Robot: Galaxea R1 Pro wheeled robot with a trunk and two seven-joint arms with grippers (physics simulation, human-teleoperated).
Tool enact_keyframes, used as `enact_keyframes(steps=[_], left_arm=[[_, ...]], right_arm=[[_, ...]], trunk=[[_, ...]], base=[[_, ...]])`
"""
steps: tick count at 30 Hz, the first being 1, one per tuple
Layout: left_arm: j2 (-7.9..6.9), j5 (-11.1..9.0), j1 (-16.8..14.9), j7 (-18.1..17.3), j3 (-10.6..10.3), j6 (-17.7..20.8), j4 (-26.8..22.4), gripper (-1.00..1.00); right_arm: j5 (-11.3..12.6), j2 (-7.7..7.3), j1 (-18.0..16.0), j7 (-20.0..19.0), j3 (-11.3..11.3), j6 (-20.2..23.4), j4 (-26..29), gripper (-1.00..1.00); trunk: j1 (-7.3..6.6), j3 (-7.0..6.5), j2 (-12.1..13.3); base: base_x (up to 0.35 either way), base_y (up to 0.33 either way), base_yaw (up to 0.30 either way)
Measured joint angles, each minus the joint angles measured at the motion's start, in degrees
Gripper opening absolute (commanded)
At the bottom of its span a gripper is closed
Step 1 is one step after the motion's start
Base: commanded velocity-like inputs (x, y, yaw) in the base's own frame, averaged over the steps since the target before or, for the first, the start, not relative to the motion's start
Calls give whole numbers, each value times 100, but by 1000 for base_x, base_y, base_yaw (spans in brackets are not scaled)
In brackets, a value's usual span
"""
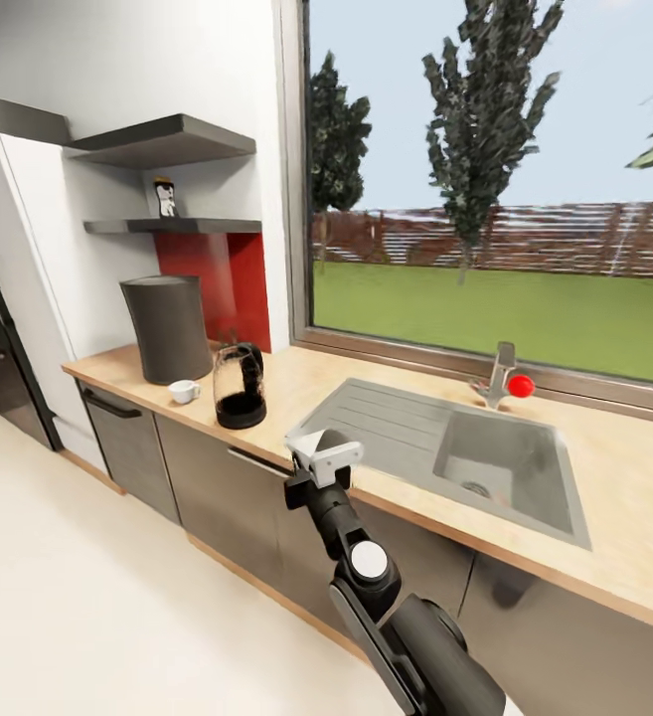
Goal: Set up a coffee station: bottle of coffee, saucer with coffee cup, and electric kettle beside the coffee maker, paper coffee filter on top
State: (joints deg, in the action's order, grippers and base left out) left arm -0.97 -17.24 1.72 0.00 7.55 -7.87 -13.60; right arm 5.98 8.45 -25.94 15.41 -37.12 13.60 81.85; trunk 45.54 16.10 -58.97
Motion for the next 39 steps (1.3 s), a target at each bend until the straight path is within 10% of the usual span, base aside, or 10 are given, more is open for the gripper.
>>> enact_keyframes(steps=[39], left_arm=[[0, -2, 0, 0, -6, 0, 0, 100]], right_arm=[[-1, 0, 0, -5, 2, 5, 0, -100]], trunk=[[0, 0, 0]], base=[[0, 0, 273]])
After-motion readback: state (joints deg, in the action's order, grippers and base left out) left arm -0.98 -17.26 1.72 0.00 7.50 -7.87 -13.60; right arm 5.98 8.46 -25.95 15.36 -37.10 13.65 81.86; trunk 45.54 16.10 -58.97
